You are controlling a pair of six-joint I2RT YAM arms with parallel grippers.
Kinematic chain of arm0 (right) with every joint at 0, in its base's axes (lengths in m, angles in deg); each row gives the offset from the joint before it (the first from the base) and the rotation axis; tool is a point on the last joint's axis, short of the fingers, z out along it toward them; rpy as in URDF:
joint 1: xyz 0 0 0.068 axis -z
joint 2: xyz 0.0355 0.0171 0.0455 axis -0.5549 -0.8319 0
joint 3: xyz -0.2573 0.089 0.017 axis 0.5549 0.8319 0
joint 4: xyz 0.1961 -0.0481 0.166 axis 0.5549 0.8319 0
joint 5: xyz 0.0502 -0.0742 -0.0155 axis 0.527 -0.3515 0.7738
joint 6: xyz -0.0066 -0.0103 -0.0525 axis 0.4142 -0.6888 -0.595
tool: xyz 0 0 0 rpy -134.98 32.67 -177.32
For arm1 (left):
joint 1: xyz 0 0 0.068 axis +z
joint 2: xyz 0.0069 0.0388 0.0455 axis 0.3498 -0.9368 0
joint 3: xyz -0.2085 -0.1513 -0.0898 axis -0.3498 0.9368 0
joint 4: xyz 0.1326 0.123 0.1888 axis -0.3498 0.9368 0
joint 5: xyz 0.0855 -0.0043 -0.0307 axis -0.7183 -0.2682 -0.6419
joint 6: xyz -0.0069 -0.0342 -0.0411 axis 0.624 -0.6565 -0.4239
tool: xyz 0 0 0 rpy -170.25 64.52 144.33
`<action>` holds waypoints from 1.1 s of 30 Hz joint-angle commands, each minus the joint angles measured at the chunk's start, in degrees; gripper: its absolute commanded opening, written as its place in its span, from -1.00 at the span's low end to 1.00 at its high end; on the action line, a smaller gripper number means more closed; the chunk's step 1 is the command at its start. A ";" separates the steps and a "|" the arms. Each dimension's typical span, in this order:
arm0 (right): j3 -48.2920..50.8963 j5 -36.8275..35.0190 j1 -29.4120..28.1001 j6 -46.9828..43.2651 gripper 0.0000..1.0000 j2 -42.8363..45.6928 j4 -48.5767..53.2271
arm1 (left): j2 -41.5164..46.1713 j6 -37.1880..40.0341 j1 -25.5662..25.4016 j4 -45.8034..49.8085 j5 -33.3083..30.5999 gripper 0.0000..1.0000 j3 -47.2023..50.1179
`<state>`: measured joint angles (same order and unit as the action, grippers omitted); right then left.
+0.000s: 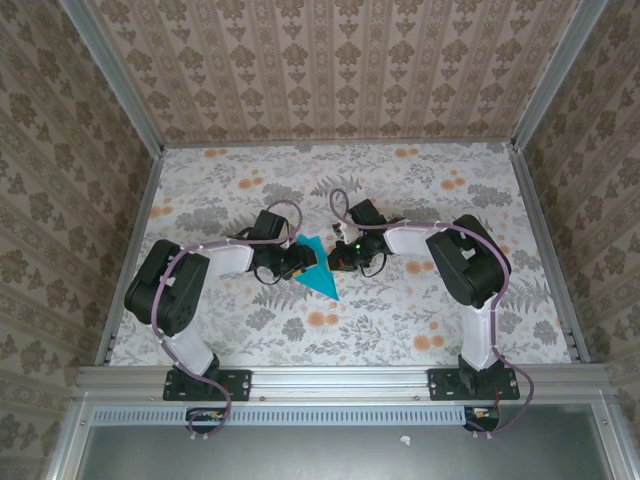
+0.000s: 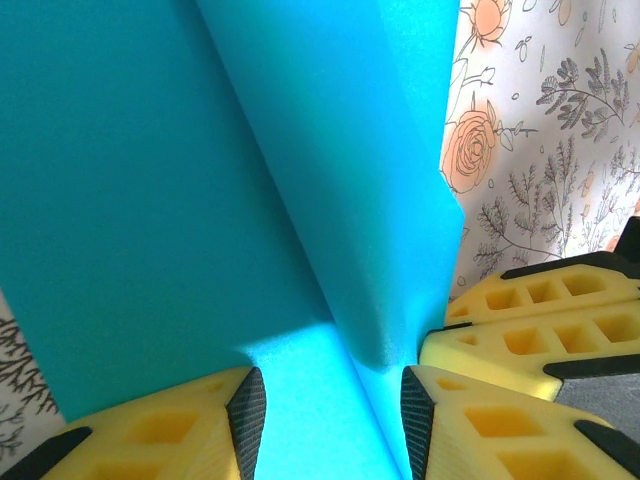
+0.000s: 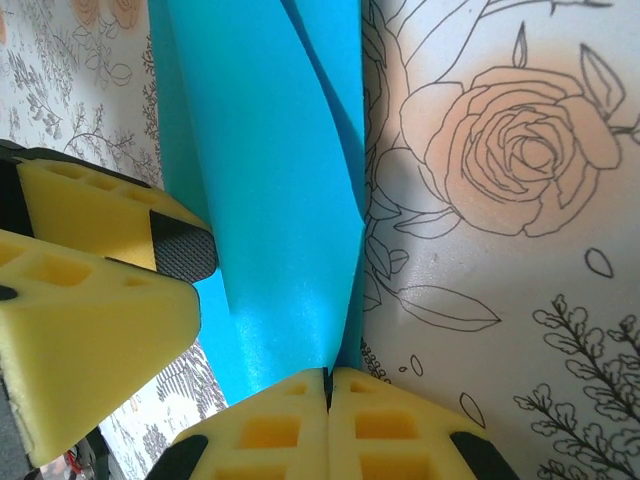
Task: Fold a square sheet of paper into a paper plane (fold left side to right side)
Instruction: Fourth fold the wing at the center of the table.
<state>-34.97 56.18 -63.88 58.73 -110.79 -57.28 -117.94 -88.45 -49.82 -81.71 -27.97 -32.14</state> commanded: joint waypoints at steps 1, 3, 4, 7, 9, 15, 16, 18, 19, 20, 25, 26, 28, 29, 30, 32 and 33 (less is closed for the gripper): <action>-1.89 -1.60 -0.41 -1.82 -0.93 -0.02 3.19 | -0.84 1.19 -0.36 4.05 -1.84 -0.10 0.07; -2.27 -1.77 -0.68 -2.27 -0.92 -0.52 4.08 | -0.77 1.18 -0.39 4.09 -1.90 -0.11 0.06; -2.32 -2.00 -0.71 -2.30 -0.92 -0.74 4.50 | -0.75 1.18 -0.36 4.02 -1.84 -0.11 0.03; -2.38 -2.49 -0.92 -2.58 -0.92 -1.43 5.51 | -0.73 1.19 -0.36 3.90 -1.76 -0.10 0.01; -2.64 -2.58 -1.19 -3.15 -0.92 -2.00 6.47 | -0.66 1.25 -0.36 3.76 -1.66 -0.11 -0.01; -3.58 -4.08 -2.06 -3.82 -0.92 -3.60 9.32 | 0.04 1.49 -0.37 3.23 -1.25 -0.10 -0.30; -3.72 -4.67 -2.07 -3.97 -0.92 -3.78 9.87 | 0.60 1.61 -0.32 3.26 -1.01 -0.08 -0.43; -3.98 -5.80 -2.17 -4.17 -0.92 -3.97 11.09 | 2.25 2.21 -0.20 3.76 -0.70 -0.01 -0.98; -4.08 -6.37 -2.17 -4.20 -0.92 -3.99 11.57 | 3.38 2.68 -0.06 4.34 -0.83 0.03 -1.38; -4.08 -6.86 -2.17 -4.22 -0.92 -4.04 12.07 | 4.67 3.13 0.05 4.77 -1.00 0.05 -1.69; -4.03 -8.01 -2.26 -4.16 -0.92 -4.35 12.99 | 7.56 3.86 0.78 5.72 -0.18 -0.02 -3.22; -4.05 -8.23 -2.36 -4.11 -0.92 -4.29 13.07 | 7.16 3.74 0.78 5.27 0.96 -0.13 -3.61; -4.06 -8.17 -2.33 -4.04 -0.92 -4.34 13.03 | 5.58 3.35 0.80 3.62 3.14 -0.34 -4.39; -4.24 -8.19 -2.35 -4.11 -0.92 -4.48 13.31 | 4.64 3.20 0.78 2.74 4.14 -0.42 -4.82; -4.34 -8.17 -2.36 -4.18 -0.92 -4.44 13.38 | 3.91 3.03 0.70 2.14 4.68 -0.46 -5.12; -4.47 -8.26 -2.43 -4.15 -0.92 -4.57 13.43 | 2.29 3.03 0.60 1.27 5.45 -0.50 -6.25; -4.51 -8.17 -2.43 -4.25 -0.92 -4.62 13.43 | 1.50 3.12 0.47 1.22 5.61 -0.51 -6.70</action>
<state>-39.76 52.21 -65.76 55.80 -112.54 -49.41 -113.98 -85.70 -49.31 -79.29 -24.99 -37.03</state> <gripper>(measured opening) 0.048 0.247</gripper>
